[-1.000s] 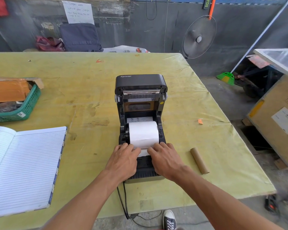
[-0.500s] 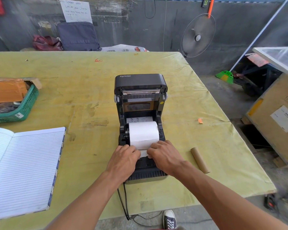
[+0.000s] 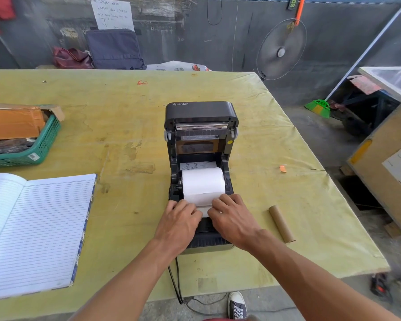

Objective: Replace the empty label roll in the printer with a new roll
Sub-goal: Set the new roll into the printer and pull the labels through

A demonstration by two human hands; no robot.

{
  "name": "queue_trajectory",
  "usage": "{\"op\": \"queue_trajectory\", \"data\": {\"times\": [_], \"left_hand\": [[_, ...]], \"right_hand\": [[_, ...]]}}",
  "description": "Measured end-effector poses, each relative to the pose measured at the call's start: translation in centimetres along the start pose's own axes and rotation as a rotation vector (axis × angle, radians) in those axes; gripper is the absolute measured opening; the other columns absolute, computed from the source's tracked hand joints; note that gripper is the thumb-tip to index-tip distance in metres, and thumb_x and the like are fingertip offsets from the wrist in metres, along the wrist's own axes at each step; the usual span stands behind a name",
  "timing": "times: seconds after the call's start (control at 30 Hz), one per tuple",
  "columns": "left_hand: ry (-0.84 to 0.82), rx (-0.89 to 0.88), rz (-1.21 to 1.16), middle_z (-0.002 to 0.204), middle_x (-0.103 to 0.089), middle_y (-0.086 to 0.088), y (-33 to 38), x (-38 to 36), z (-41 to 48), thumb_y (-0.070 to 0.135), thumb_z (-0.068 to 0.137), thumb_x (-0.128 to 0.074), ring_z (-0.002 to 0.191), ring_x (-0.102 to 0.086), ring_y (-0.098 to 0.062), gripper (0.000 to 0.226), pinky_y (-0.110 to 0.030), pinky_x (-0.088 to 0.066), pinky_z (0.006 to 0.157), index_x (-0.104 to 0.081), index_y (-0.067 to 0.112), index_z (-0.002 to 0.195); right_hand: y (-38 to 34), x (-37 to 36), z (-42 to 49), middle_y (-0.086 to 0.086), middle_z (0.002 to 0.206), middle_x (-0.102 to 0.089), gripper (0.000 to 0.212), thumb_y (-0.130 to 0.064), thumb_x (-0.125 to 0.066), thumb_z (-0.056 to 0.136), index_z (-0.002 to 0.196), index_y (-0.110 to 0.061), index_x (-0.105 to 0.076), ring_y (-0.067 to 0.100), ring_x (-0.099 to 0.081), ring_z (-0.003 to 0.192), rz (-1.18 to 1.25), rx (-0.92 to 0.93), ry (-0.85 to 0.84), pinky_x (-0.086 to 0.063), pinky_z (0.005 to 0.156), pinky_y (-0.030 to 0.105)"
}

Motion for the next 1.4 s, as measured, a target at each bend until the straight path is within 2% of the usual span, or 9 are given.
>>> {"op": "queue_trajectory", "data": {"times": [0.37, 0.63, 0.8, 0.97, 1.07, 1.13, 1.2, 1.33, 1.4], "left_hand": [[0.023, -0.120, 0.082, 0.080, -0.061, -0.004, 0.5, -0.2, -1.8, 0.001, 0.079, -0.058, 0.078, -0.055, -0.024, 0.015, -0.039, -0.047, 0.075, -0.066, 0.013, 0.082], [-0.030, -0.046, -0.014, 0.088, -0.062, 0.002, -0.1, 0.9, -3.3, 0.024, 0.080, -0.054, 0.087, -0.054, -0.020, 0.015, -0.038, -0.045, 0.078, -0.066, 0.018, 0.087], [-0.003, -0.087, 0.012, 0.082, -0.065, -0.001, 1.2, 1.3, -4.2, 0.000, 0.073, -0.071, 0.079, -0.058, -0.022, 0.018, -0.038, -0.049, 0.074, -0.069, 0.015, 0.084], [0.044, -0.085, 0.048, 0.074, -0.059, -0.003, 1.7, 1.9, -4.9, -0.008, 0.075, -0.068, 0.070, -0.052, -0.023, 0.021, -0.036, -0.047, 0.066, -0.064, 0.012, 0.081], [0.037, -0.108, 0.023, 0.075, -0.056, -0.002, 1.9, 1.7, -6.2, -0.008, 0.077, -0.064, 0.070, -0.049, -0.022, 0.023, -0.034, -0.045, 0.066, -0.061, 0.014, 0.082], [0.036, -0.120, -0.004, 0.076, -0.055, -0.001, 2.0, 1.6, -6.9, -0.006, 0.082, -0.053, 0.071, -0.048, -0.022, 0.021, -0.034, -0.044, 0.065, -0.060, 0.014, 0.083], [0.022, -0.124, -0.023, 0.077, -0.054, 0.000, 2.4, 1.5, -7.5, 0.001, 0.086, -0.039, 0.072, -0.046, -0.021, 0.024, -0.035, -0.044, 0.066, -0.058, 0.015, 0.083], [-0.042, -0.089, -0.065, 0.094, -0.054, 0.000, 3.7, 1.1, -8.3, 0.018, 0.084, -0.051, 0.089, -0.049, -0.019, 0.011, -0.040, -0.047, 0.081, -0.054, 0.016, 0.094], [-0.081, -0.035, -0.005, 0.122, -0.059, -0.009, 3.9, 0.6, -8.0, 0.024, 0.079, -0.063, 0.115, -0.054, -0.025, 0.039, -0.048, -0.046, 0.100, -0.058, 0.010, 0.116]], "right_hand": [[-0.3, -0.5, -1.5, 0.008, 0.108, -0.052, 0.014, -0.007, -0.062, 0.082, 0.096, -0.010, -0.064, 0.027, -0.046, 0.098, 0.037, -0.006, -0.145, -0.044, 0.085, 0.041], [-0.5, -0.7, -2.7, 0.005, 0.101, -0.052, 0.021, -0.002, -0.051, 0.082, 0.100, -0.012, -0.054, 0.025, -0.043, 0.095, 0.126, 0.000, -0.209, -0.040, 0.089, 0.036], [-0.6, -0.5, -3.1, 0.003, 0.099, -0.052, 0.022, 0.000, -0.050, 0.080, 0.098, -0.013, -0.053, 0.023, -0.043, 0.091, 0.133, -0.008, -0.218, -0.040, 0.087, 0.036], [-1.1, 0.0, -4.1, 0.002, 0.097, -0.052, 0.024, 0.001, -0.050, 0.078, 0.095, -0.015, -0.051, 0.024, -0.045, 0.089, 0.151, -0.037, -0.214, -0.042, 0.085, 0.038], [-1.8, 0.4, -5.3, 0.002, 0.095, -0.055, 0.007, -0.013, -0.055, 0.088, 0.094, -0.015, -0.053, 0.023, -0.046, 0.087, 0.195, -0.023, -0.137, -0.045, 0.084, 0.039], [-2.1, 0.6, -6.2, 0.004, 0.102, -0.059, 0.021, -0.035, -0.060, 0.094, 0.100, -0.014, -0.057, 0.025, -0.052, 0.091, 0.216, -0.026, -0.094, -0.047, 0.088, 0.040], [-2.2, 0.7, -6.9, 0.008, 0.104, -0.062, 0.021, -0.029, -0.067, 0.091, 0.100, -0.011, -0.059, 0.029, -0.057, 0.092, 0.189, -0.018, -0.052, -0.050, 0.086, 0.044], [-3.1, 0.9, -7.9, 0.009, 0.098, -0.065, 0.018, -0.006, -0.073, 0.082, 0.092, -0.009, -0.058, 0.030, -0.059, 0.085, 0.184, 0.053, -0.032, -0.052, 0.079, 0.041], [-3.2, 1.2, -8.0, 0.008, 0.096, -0.066, 0.017, -0.007, -0.072, 0.084, 0.093, -0.010, -0.059, 0.030, -0.061, 0.085, 0.192, 0.110, -0.034, -0.052, 0.080, 0.040]]}}
Point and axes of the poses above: each hand's wrist, its own z-axis towards the middle knuckle, its own x-axis out of the back of the hand, y = z × x, the point moved 5 cm from there along z, towards the middle knuckle
